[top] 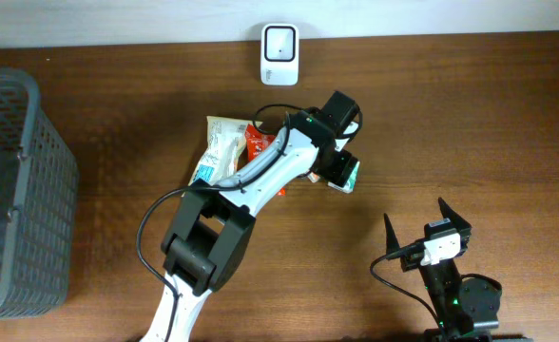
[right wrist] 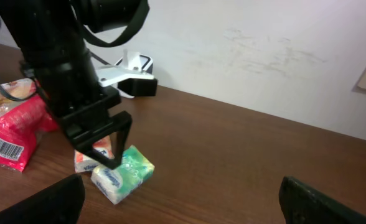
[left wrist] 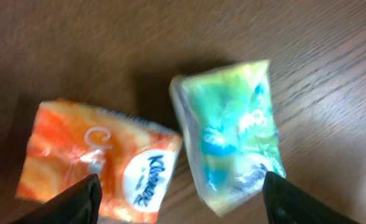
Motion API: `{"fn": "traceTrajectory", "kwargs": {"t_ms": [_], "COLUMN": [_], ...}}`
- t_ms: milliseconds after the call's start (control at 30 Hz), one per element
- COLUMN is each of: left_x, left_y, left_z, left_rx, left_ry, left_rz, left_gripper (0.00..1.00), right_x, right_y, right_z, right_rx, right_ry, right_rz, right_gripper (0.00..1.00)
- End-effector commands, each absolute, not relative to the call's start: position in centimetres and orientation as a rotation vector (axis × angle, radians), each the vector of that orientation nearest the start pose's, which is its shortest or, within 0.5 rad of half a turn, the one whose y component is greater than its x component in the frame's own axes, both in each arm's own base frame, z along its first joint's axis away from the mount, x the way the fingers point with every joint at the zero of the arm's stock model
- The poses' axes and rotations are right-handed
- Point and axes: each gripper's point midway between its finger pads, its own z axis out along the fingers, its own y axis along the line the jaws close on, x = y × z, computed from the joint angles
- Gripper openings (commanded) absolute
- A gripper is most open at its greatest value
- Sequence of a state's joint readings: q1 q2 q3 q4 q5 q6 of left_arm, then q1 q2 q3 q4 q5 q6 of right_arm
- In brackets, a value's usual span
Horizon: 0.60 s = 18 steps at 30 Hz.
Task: Scan the item barcode
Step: 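Take the green tissue pack from the basket and set it beside orange box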
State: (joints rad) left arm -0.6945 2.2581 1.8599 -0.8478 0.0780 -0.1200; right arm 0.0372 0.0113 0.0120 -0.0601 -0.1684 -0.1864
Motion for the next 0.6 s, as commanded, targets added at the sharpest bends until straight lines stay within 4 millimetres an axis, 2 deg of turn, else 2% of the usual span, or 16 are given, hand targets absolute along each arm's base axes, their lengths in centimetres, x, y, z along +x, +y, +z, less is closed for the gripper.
{"fn": "traceTrajectory", "kwargs": {"t_ms": [0,67,133,233,267,300,367,433,533,567], "left_x": [41.6,44.3,47.1,48.5,48.5,48.1,47.1,46.9,45.8,45.4], "left_y": [-31.5,-28.0,-22.2,-15.0,-12.4,-7.7,-1.5,4.6,10.9,12.4], "left_z": [8.4,13.3,19.8,26.6,28.3,30.5,31.8,31.9,31.8,31.7], "left_rx": [0.741,0.630,0.464,0.263,0.194,0.060,-0.123,-0.284,-0.455,-0.498], "left_ry": [2.734,2.716,2.649,2.566,2.549,2.530,2.533,2.526,2.510,2.510], "left_rz": [-0.247,-0.155,0.020,0.117,0.128,0.147,0.188,0.243,0.298,0.305], "left_gripper": [0.81,0.81,0.82,0.82,0.86,0.99,0.99,0.99,0.99,0.99], "right_x": [24.3,24.3,24.3,24.3,24.3,24.3,24.3,24.3,24.3,24.3], "right_y": [3.8,3.8,3.8,3.8,3.8,3.8,3.8,3.8,3.8,3.8], "right_z": [15.9,15.9,15.9,15.9,15.9,15.9,15.9,15.9,15.9,15.9], "right_rx": [-0.303,-0.303,-0.303,-0.303,-0.303,-0.303,-0.303,-0.303,-0.303,-0.303], "right_ry": [1.607,1.607,1.607,1.607,1.607,1.607,1.607,1.607,1.607,1.607], "right_rz": [0.028,0.028,0.028,0.028,0.028,0.028,0.028,0.028,0.028,0.028], "right_gripper": [0.98,0.98,0.98,0.98,0.98,0.98,0.98,0.98,0.98,0.99]}}
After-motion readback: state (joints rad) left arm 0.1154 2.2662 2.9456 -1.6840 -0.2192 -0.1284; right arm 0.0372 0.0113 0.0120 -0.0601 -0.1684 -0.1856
